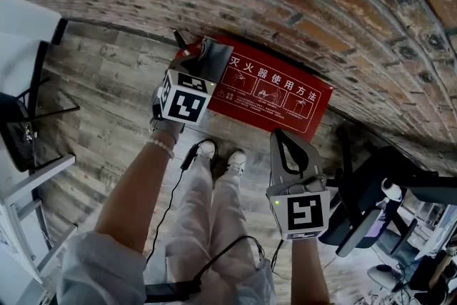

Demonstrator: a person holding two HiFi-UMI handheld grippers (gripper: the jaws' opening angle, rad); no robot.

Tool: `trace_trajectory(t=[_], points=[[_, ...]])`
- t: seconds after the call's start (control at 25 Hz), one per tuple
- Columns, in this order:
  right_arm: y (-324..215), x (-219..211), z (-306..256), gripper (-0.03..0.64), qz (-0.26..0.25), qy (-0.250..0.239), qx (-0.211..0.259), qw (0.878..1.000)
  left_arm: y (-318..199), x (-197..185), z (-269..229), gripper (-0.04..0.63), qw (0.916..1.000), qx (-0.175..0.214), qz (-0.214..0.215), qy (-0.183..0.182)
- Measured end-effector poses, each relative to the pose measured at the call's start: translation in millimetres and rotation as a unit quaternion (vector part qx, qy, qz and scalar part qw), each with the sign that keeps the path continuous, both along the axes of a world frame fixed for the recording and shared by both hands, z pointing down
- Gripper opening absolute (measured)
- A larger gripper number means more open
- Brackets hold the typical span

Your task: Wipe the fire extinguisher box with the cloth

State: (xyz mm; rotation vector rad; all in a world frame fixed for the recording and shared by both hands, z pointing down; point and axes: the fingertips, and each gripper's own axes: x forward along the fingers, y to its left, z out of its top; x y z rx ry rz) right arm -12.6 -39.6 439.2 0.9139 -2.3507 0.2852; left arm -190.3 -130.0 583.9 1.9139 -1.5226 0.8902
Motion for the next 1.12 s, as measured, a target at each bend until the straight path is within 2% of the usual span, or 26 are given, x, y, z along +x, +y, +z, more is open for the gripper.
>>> trace_trajectory(t=[0.2, 0.72, 1.12], points=[[1.1, -1.9, 1.4, 0.011, -0.001, 0.001, 0.0, 1.0, -0.8, -2.6, -1.8, 0.011, 0.9999, 0.01, -0.005, 0.004], [2.8, 1.9, -2.9, 0.011, 0.003, -0.001, 0.004, 1.0, 7.0, -2.9, -5.7, 0.011, 0.9999, 0.007, 0.003, -0.007], [2.2, 19.4, -17.8, 0.011, 0.018, -0.006, 0.013, 1.0, 20.3, 19.0, -50.2, 0.011, 0.9979, 0.053, 0.037, -0.005]])
